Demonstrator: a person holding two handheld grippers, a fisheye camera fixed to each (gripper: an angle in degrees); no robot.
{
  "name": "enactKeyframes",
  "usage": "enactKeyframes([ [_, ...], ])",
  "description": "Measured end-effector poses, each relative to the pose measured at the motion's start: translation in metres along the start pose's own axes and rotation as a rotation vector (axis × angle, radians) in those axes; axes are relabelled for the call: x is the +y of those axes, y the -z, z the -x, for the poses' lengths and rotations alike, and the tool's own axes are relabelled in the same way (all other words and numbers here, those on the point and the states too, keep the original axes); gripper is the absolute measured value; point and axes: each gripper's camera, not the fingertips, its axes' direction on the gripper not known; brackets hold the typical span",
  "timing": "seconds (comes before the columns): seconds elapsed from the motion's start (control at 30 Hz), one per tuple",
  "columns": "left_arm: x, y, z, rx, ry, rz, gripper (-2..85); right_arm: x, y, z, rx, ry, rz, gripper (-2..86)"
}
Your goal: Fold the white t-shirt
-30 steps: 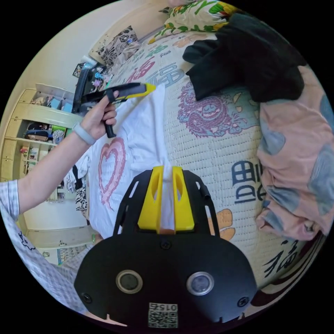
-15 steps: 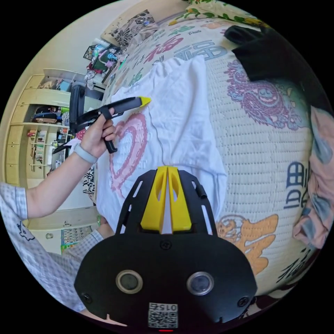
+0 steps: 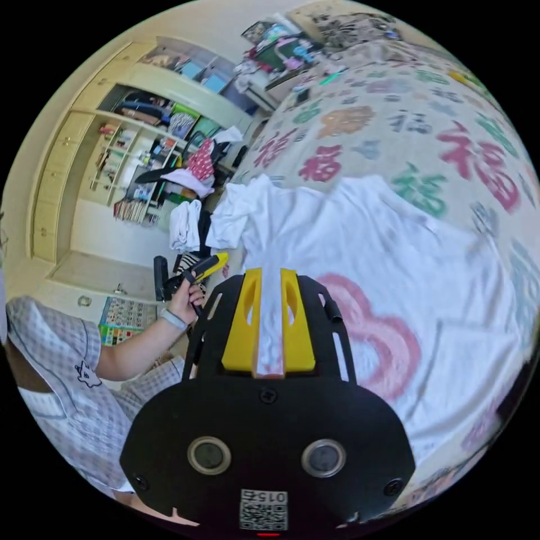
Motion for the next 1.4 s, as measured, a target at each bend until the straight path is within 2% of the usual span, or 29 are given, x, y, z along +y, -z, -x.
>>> enactKeyframes([
  [0.1, -0.025, -0.002, 0.027, 0.068, 0.010, 0.025, 8.0, -0.084, -0.074, 0.018, -0.017, 0.075, 0.084, 7.0],
  [0.3, -0.055, -0.015, 0.050, 0.103, 0.053, 0.025, 7.7, -0.212, -0.207, 0.018, 0.078, 0.050, 0.231, 8.2],
  [0.47, -0.057, -0.004, 0.066, 0.145, 0.066, 0.012, 5.2, -0.264, -0.287, 0.001, 0.234, 0.014, 0.363, 9.1],
  [0.6, -0.060, 0.007, 0.073, 0.160, 0.042, 0.028, 1.1, -0.285, -0.320, -0.018, 0.352, -0.012, 0.387, 4.2],
  [0.8, -0.055, 0.037, 0.066, 0.177, -0.044, -0.004, -0.5, -0.289, -0.298, -0.044, 0.230, 0.009, 0.294, 0.9],
  [0.97, -0.041, 0.071, 0.027, 0.200, -0.279, -0.033, -0.6, -0.256, -0.227, -0.066, 0.123, 0.035, 0.096, 0.6],
  [1.07, -0.020, 0.082, -0.006, 0.180, -0.464, -0.008, -0.5, -0.218, -0.187, -0.097, 0.093, -0.027, 0.013, 0.6],
  [1.13, 0.001, 0.078, -0.026, 0.161, -0.563, 0.042, -0.3, -0.195, -0.173, -0.122, 0.090, -0.090, -0.002, 0.7],
  [1.4, 0.041, 0.038, -0.047, 0.169, -0.656, 0.298, 4.2, -0.129, -0.157, -0.210, 0.111, -0.321, 0.020, 3.8],
])
